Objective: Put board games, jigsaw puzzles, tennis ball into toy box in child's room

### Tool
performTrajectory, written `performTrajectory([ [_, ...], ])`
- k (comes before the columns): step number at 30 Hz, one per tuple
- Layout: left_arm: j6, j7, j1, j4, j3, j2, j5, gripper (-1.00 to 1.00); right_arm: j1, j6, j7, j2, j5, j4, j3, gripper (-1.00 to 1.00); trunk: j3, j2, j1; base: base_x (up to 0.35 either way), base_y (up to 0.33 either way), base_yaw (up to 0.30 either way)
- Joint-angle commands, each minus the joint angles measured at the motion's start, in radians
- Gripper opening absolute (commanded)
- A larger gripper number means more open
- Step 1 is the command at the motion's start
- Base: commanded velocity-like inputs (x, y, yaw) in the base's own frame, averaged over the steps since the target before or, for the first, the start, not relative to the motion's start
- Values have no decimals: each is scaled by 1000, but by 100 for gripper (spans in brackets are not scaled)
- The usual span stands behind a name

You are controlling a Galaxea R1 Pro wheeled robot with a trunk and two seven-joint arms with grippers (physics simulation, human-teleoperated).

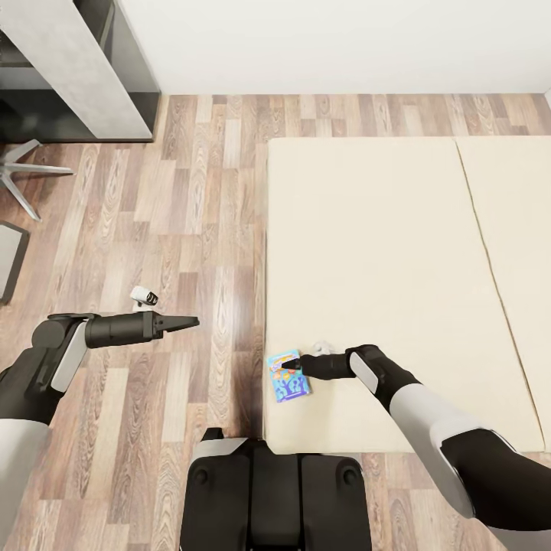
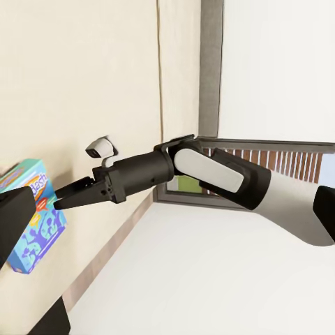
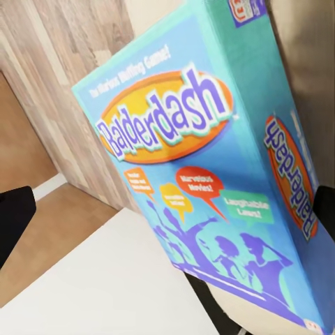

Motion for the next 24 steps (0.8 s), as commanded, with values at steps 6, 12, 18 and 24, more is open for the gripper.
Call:
performTrajectory([
  [6,8,-1,0,0,-1,1,3,100,-1,3,1,0,-3,0,4,100,-1,-2,1,0,51,0],
  [12,8,-1,0,0,-1,1,3,100,-1,3,2,0,-3,0,4,100,-1,-2,1,0,28,0],
  [18,8,-1,0,0,-1,1,3,100,-1,4,2,0,-3,0,4,100,-1,-2,1,0,3,0],
  [24,8,-1,0,0,-1,1,3,100,-1,3,3,0,-3,0,4,100,-1,-2,1,0,0,0],
])
